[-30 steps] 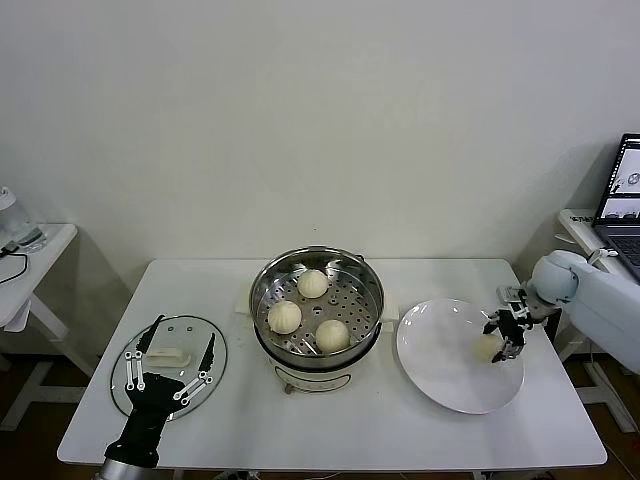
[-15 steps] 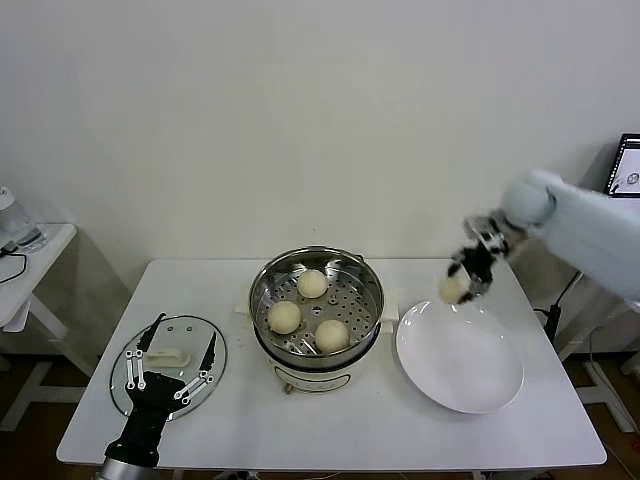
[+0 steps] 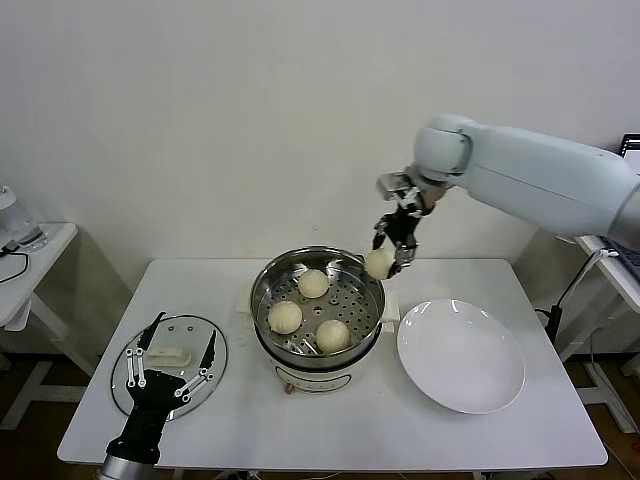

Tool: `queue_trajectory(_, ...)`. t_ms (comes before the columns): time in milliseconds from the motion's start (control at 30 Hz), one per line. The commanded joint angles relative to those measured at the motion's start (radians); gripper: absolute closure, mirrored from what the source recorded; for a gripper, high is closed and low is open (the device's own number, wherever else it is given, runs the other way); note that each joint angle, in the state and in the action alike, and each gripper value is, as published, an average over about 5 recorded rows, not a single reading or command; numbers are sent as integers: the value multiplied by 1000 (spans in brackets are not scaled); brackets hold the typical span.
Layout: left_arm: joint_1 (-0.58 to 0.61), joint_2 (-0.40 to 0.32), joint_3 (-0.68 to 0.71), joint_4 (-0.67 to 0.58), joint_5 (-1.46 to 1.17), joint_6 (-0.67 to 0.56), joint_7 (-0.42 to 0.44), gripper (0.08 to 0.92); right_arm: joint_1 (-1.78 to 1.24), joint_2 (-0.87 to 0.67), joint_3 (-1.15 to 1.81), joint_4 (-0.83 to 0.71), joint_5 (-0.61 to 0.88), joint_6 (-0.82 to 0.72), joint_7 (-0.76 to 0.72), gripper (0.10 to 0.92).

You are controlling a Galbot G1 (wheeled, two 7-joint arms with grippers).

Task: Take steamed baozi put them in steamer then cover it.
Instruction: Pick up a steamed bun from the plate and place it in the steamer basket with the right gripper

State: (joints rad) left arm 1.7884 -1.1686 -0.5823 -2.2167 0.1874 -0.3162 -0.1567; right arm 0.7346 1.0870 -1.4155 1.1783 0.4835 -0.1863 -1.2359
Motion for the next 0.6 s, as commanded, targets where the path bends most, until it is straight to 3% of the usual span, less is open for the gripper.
queue_trajectory(33, -3, 2, -1, 0, -2, 1, -2, 177, 7, 153, -76, -3, 52, -39, 44, 340)
queue_trajectory(600, 7, 0, -14, -6, -2, -4, -7, 177, -100, 171, -87, -34, -26, -45, 71, 347)
